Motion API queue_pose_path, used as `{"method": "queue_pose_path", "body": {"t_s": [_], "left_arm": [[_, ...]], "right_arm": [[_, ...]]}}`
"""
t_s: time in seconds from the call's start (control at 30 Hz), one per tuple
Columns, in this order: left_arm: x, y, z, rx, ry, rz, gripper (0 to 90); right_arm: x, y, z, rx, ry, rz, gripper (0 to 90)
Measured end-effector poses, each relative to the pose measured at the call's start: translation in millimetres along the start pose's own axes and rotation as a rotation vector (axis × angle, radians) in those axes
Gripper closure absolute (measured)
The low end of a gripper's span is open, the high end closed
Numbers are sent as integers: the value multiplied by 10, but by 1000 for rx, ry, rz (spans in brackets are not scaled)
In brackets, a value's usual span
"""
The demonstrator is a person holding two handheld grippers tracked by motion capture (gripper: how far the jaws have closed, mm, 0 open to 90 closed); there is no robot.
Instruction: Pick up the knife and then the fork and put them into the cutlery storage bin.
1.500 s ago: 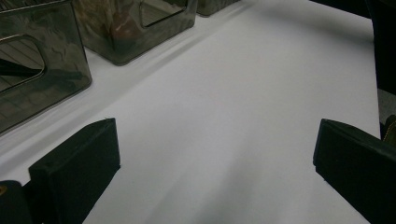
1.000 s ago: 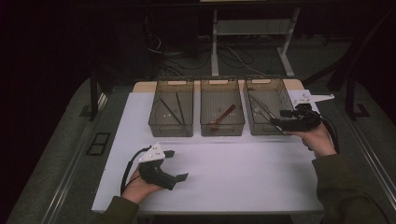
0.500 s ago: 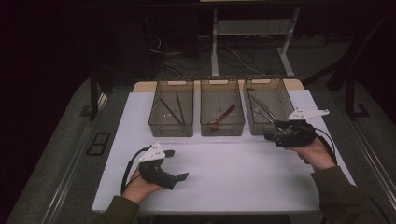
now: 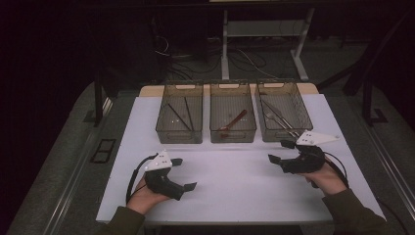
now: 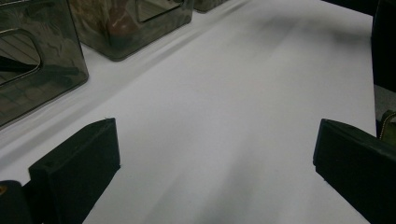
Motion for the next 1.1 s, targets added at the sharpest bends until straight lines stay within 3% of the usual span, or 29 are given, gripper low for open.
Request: {"method": "queue_pose_path", "body": {"t_s": [0.3, 0.47, 1.1], "left_arm": [[1, -2, -9, -1, 2, -3, 0], [-2, -5, -7, -2, 1, -3, 0], [-2, -22, -8, -2, -6, -10, 0]], "right_arm": [[-163, 4, 166, 17, -4, -41, 204], [-261, 2, 217, 10, -30, -43, 198], [-602, -39, 114, -29, -3, 4, 175]]}}
Point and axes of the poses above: each handheld gripper's, and its own axes: y roughly forward along the jaws, x roughly out of its top, z roughly to its left, the point moved 10 cm from there along y, roughly forward along the jaws, and after that the axes turned 10 degrees about z, right-handed, at the moved point
